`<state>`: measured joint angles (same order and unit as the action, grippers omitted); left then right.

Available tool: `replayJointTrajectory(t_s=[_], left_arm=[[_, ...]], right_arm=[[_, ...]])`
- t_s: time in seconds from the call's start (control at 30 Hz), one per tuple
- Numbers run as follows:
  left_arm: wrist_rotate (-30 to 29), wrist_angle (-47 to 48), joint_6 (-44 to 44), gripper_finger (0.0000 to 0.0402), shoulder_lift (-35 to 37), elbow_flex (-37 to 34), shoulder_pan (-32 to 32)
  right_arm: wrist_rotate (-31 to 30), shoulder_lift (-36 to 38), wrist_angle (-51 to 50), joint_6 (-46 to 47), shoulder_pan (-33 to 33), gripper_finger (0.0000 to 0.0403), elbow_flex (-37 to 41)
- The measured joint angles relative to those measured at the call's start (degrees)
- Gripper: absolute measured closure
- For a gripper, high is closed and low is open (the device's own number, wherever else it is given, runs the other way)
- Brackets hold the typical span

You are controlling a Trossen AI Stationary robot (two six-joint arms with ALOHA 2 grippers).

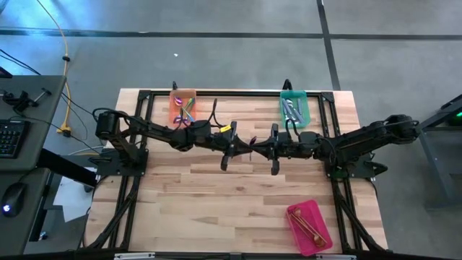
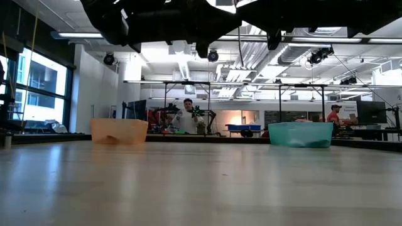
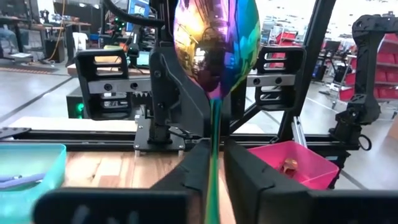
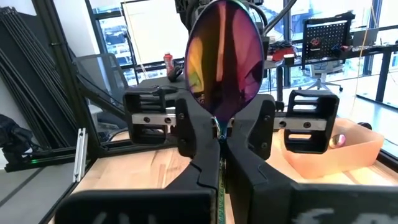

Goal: Sort silverware by color (type)
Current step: Put the blue spoon into the orange bin

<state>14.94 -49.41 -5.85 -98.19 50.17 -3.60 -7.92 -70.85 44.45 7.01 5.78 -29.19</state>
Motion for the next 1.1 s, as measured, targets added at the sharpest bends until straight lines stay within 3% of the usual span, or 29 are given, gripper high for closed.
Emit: replayJointTrajectory(t_s=[0.13, 0.37, 0.57, 0.77, 0.9, 1.1], left_arm=[[-0.11, -0.22, 0.55, 0.0394, 0.00, 0.00, -0.03], [-0.07, -0.04, 1.01, 0.0398, 0.02, 0.00, -0.36], [-0.02, 2.66, 1.76, 0.0399, 0.13, 0.00, -1.33], [-2.57, 13.84, 6.26, 0.0400, 4.09, -0.07, -1.64], [-6.87, 25.03, 7.58, 0.0401, 8.89, -0.04, -1.64], [-17.50, 56.62, 0.96, 0.0401, 20.43, -0.07, -4.26]], right_arm=[[0.03, 0.00, 0.36, 0.00, 0.00, 0.0403, 0.00], [0.83, 0.00, 0.39, 0.98, 0.00, 0.0400, 0.00], [-1.04, 0.06, 0.67, 1.75, -0.02, 0.0351, 0.00], [-1.36, 0.95, 0.61, 0.63, -0.55, 0.0298, -0.07], [-2.72, 1.22, -1.74, -1.91, -0.53, 0.0290, -0.07], [-6.44, 1.20, -11.46, -1.20, -0.55, 0.0310, -0.09]])
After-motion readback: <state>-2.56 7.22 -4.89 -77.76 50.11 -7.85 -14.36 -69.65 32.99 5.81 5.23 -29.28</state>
